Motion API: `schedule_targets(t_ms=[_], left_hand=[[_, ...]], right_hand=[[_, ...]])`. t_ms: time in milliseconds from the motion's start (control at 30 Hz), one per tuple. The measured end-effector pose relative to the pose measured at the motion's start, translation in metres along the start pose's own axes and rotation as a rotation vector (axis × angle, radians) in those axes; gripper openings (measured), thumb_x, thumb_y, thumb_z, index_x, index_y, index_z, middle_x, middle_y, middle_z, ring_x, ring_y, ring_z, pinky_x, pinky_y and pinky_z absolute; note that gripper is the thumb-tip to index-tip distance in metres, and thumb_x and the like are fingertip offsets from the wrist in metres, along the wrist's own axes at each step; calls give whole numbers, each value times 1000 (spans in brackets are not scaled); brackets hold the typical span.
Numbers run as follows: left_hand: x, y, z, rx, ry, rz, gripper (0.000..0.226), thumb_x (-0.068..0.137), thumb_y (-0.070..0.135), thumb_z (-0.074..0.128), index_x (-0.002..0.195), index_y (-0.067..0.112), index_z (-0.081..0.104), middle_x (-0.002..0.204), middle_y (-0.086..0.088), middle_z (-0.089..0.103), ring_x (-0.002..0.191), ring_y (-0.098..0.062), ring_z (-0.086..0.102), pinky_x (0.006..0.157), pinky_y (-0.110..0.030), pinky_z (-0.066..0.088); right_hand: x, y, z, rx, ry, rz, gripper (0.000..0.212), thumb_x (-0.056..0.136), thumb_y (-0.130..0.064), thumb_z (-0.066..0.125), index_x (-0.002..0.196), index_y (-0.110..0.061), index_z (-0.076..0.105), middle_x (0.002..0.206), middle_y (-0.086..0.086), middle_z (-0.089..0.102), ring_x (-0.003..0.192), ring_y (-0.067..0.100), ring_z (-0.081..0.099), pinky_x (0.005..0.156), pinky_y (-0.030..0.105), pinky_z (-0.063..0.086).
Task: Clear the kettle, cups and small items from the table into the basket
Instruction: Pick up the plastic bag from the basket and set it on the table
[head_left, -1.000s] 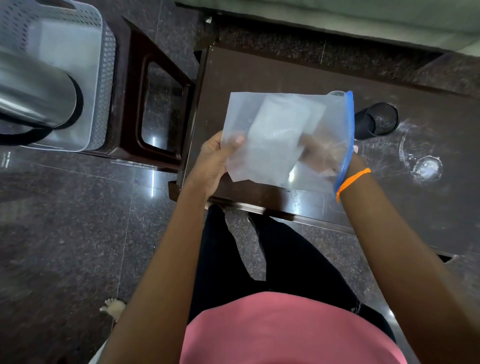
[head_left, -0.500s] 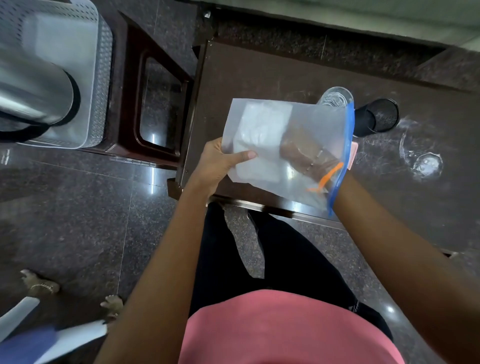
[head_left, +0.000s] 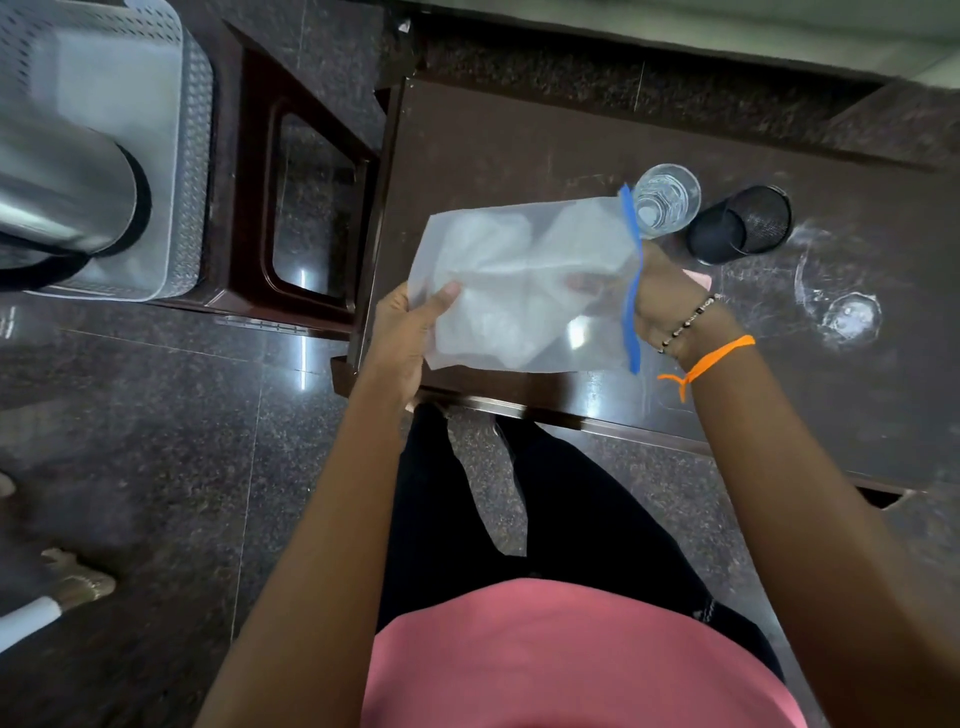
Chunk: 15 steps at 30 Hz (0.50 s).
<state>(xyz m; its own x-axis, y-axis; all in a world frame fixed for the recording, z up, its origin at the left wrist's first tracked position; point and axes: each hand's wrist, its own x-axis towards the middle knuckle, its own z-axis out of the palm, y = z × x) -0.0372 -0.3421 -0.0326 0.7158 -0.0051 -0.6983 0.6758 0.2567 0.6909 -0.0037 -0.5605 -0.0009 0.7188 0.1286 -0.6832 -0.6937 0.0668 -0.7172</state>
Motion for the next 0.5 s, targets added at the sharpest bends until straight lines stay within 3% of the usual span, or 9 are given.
schedule_targets(t_ms=[67,167,233,300,400,500], left_hand=[[0,0,0,-13,-34,-15,24,87,9,62,111,14,62,106,0,70,99,-18,68,75,-31,58],[1,0,7,55,11,-6,38,83,6,66,115,13,46,114,-2,61,103,-21,64,74,-30,58],[3,0,12,105,102,35,44,82,5,67,111,21,37,107,2,56,95,-16,63,71,-31,59],[5,-1,13,152,179,60,49,81,6,66,110,29,33,103,3,55,91,-16,63,73,-37,59],[6,-3,10,260,204,99,49,81,6,62,108,37,35,105,3,53,92,-15,60,66,-31,57],[9,-6,11,335,152,182,37,84,-2,53,98,32,53,110,6,55,97,-11,58,73,-26,52]], right_hand=[[-1,6,0,-215,-21,31,26,83,10,58,104,-5,58,96,9,63,88,17,57,68,14,52],[-1,16,-2,-274,12,33,39,85,5,60,122,7,51,119,21,58,95,18,52,62,3,48],[-1,18,-5,-107,129,23,37,91,-3,55,126,-4,44,109,11,59,87,15,54,61,13,52],[1,21,-12,-45,308,-36,37,90,-1,53,115,-17,31,88,0,56,73,16,55,57,29,48],[-5,18,-28,-70,485,-151,51,79,9,58,102,-22,24,68,1,55,48,5,52,48,23,42],[-11,3,-46,-191,553,-264,35,80,7,54,92,-25,46,72,1,55,63,7,49,62,16,40]])
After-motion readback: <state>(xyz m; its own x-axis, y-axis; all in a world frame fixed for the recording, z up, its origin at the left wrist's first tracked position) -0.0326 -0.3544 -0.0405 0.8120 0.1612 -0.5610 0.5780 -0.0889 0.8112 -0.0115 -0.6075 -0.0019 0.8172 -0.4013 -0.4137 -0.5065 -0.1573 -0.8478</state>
